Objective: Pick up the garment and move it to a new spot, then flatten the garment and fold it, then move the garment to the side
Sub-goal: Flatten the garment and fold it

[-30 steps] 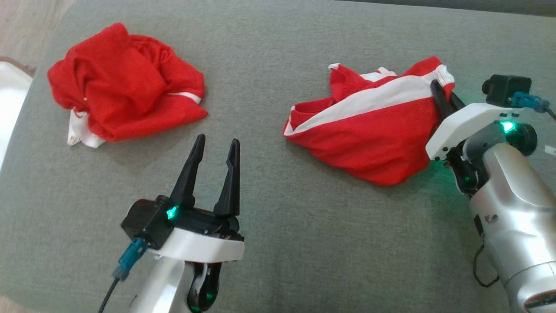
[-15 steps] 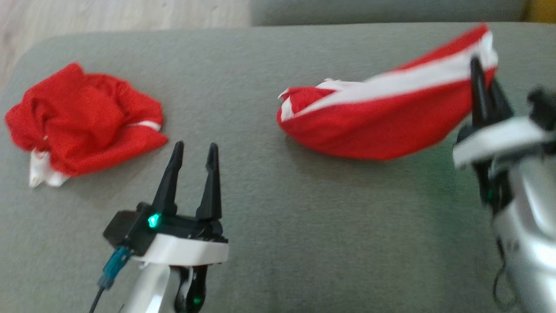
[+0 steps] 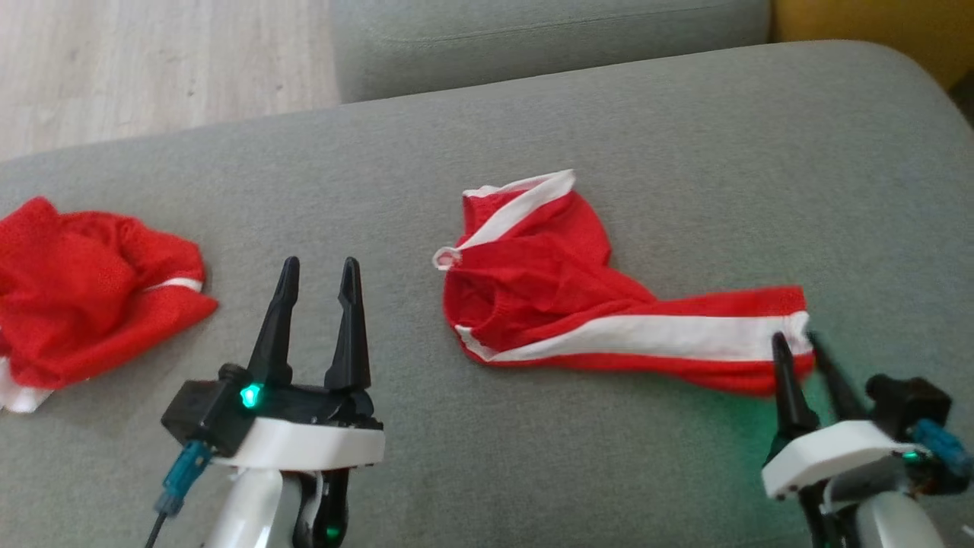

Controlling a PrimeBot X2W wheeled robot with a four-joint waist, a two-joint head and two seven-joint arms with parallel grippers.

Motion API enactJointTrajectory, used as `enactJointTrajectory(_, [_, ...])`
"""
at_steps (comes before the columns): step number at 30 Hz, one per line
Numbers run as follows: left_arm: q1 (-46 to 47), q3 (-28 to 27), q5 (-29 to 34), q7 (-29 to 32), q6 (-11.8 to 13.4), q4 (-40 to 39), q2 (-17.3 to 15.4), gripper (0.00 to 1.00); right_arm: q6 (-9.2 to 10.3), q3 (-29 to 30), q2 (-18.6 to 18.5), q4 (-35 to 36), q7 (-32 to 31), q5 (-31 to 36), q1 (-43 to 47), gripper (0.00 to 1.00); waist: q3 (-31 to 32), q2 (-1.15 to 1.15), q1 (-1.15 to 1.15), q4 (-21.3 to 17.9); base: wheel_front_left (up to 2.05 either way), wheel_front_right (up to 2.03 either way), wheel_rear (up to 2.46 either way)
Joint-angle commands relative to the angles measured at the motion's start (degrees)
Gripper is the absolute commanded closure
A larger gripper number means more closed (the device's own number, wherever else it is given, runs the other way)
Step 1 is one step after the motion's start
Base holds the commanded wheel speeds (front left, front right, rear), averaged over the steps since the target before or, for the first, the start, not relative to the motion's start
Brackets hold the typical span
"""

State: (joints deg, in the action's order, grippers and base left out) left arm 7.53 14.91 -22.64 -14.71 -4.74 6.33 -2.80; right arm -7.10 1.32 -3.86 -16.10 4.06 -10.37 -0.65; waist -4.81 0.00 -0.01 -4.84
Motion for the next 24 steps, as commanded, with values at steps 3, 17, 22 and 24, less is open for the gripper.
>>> enactJointTrajectory(3, [1.0, -1.6, 0.6, -0.3, -0.2, -2.0, -0.1, 0.0, -0.39, 0.5, 0.6, 2.8, 2.4, 1.3, -4.2, 0.0, 0.1, 0.0, 0.01, -0.5, 0.0, 0.0, 0.0])
enactJointTrajectory(17, [1.4, -0.5, 0.7, -0.3, -0.4, -2.1, -0.1, 0.0, -0.39, -4.0, 1.0, 10.5, 10.5, 2.3, -9.8, 0.0, -0.5, 0.0, 0.01, 3.5, 0.0, 0.0, 0.0])
enactJointTrajectory(22, [1.3, -0.1, 0.9, -0.3, -0.6, -1.8, -0.1, 0.0, -0.39, -7.0, 1.0, 8.2, 10.7, 2.9, -9.7, 0.0, -0.7, 0.0, 0.01, 4.8, 0.0, 0.0, 0.0])
enactJointTrajectory(24, [1.3, 0.2, 1.1, -0.3, -0.7, -1.5, -0.1, 0.0, -0.39, -8.1, 1.0, 6.6, 10.8, 3.1, -9.7, 0.0, -0.9, 0.0, 0.01, 5.4, 0.0, 0.0, 0.0])
